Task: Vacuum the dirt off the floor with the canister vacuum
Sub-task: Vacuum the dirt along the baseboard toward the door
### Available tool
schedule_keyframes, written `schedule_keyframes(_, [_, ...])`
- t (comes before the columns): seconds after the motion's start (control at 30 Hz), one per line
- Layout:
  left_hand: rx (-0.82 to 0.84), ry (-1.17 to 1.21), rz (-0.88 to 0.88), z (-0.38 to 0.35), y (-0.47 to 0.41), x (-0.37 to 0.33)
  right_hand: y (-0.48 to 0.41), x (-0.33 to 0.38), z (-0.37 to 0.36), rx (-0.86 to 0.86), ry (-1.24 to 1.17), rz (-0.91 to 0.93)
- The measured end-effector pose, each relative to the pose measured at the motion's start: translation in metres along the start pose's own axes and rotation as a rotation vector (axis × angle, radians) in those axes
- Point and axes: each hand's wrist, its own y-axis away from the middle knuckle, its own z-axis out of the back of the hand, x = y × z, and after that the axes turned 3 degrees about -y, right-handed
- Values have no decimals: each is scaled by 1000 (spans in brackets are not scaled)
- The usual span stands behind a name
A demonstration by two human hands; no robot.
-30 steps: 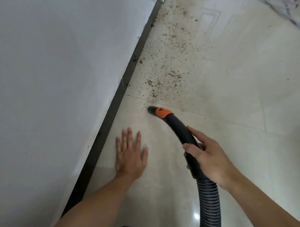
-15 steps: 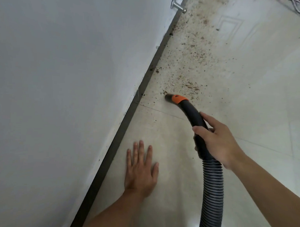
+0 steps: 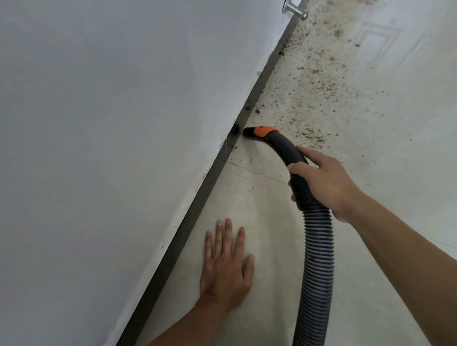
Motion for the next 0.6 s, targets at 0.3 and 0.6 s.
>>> schedule_keyframes(0.3, [1, 6, 4, -1, 1, 1, 58, -10, 7, 212, 92, -45])
schedule_keyframes(0.6, [-12, 28, -3, 0, 0, 0, 61, -12, 7, 36, 39, -23])
